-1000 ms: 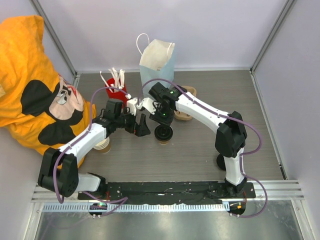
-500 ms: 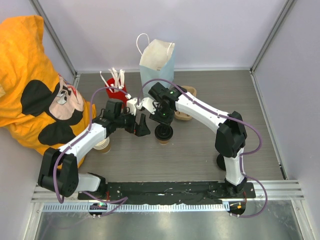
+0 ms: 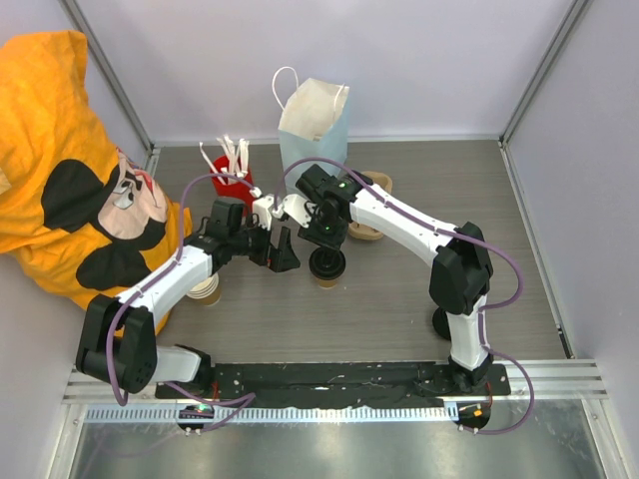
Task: Pack the takeout coffee
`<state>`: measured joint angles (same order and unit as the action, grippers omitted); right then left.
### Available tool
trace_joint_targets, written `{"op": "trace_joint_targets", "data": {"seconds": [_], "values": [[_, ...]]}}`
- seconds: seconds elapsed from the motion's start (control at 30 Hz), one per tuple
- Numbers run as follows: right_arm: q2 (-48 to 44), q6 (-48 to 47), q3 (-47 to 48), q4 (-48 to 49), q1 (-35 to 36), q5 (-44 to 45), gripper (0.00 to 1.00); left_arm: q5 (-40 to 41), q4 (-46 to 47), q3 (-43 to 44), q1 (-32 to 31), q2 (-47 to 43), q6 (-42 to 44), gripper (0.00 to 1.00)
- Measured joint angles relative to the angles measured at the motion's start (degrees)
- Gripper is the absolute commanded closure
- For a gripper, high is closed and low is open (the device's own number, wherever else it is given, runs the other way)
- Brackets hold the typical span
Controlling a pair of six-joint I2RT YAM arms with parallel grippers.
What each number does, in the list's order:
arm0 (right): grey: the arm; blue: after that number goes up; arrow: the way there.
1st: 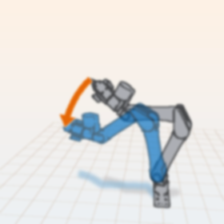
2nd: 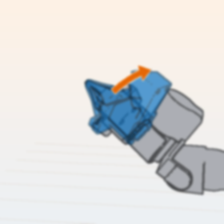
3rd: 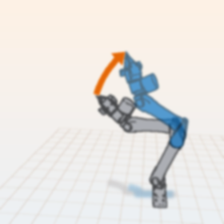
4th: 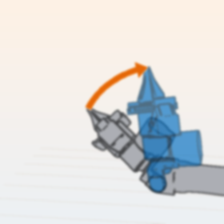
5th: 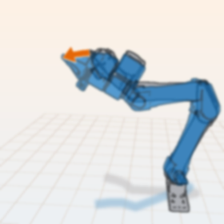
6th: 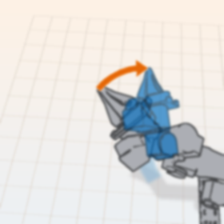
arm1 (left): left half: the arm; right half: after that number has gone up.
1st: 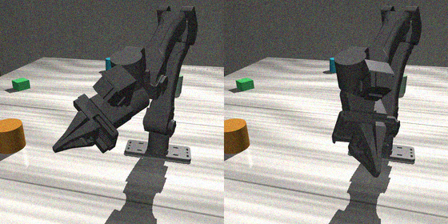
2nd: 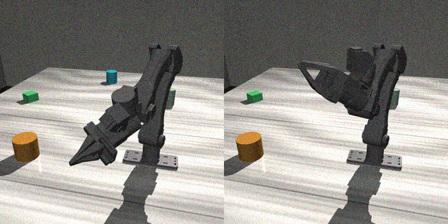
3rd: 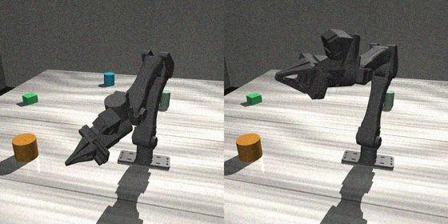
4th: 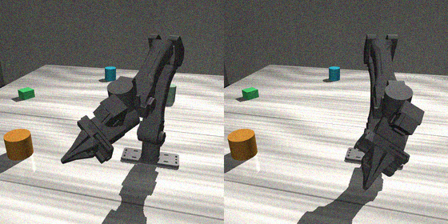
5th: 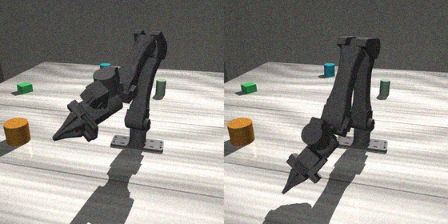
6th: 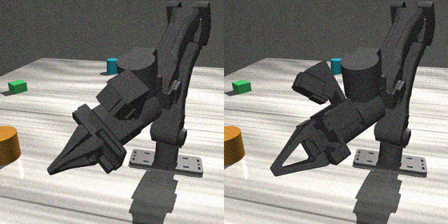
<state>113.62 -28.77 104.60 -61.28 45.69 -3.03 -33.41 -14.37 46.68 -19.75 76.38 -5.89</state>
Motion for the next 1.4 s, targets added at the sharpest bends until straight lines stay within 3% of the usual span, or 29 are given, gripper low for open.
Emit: {"op": "trace_joint_targets", "data": {"seconds": [0.17, 1.07, 1.4], "values": [[0.0, 0.0, 0.09, -0.02, 0.0, 0.0, 0.55, -0.02, 0.02, 0.0, 0.0, 0.0, -0.07, 0.0], [-0.87, -0.83, 0.33, -0.11, 0.0, 0.42, 0.54, -0.9, 1.75, 0.0, -0.02, 0.0, 0.15, 0.0], [-5.88, -0.92, 0.7, -2.84, -1.53, -5.22, 0.53, -1.97, 2.54, 2.36, -0.2, 1.07, 0.5, 0.0]]}}
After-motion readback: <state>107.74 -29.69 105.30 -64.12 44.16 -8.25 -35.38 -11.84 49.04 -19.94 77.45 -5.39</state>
